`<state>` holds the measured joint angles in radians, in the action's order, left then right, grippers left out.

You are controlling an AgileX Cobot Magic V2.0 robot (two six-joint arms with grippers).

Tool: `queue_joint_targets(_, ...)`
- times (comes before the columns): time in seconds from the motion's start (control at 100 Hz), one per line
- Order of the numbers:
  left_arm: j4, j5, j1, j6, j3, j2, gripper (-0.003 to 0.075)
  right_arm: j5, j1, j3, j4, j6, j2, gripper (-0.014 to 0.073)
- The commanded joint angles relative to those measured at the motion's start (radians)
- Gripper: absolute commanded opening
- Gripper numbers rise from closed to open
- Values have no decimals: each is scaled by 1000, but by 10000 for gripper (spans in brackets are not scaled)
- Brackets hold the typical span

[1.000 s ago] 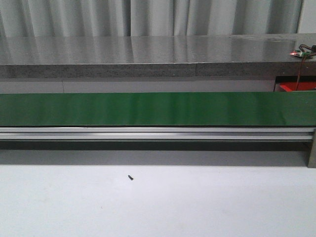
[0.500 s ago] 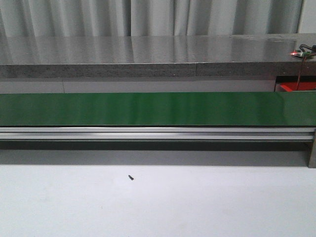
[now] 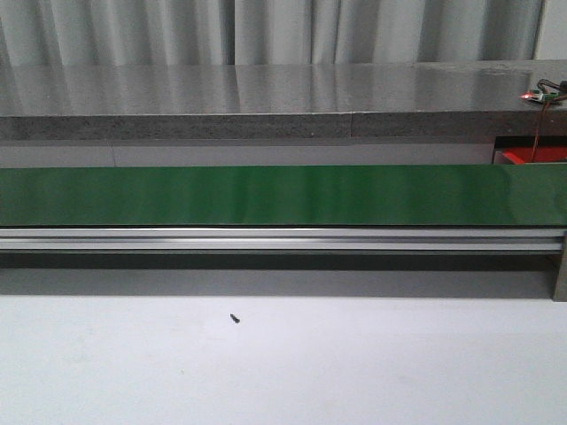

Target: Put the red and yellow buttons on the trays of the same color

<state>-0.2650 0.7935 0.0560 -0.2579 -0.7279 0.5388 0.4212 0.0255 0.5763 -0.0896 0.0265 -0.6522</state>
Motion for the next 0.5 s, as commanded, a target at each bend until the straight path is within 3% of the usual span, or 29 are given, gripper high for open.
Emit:
queue_joint_targets(0.0,-25,-80,-6,4,-29,6,-19,-74,0,28,9,8,3,-66)
queue_joint_targets(0.21,-24,-113,-6,4,-29,9,-20,-74,0,28,9,8,3,-66)
queue_joint_targets(0.32,49,-119,-6,10,-29,9,-20,-74,0,28,9,8,3,-66)
queue_joint_targets(0.49,217,-140,-6,277,-32,45,-20,-74,0,28,9,8,3,-66)
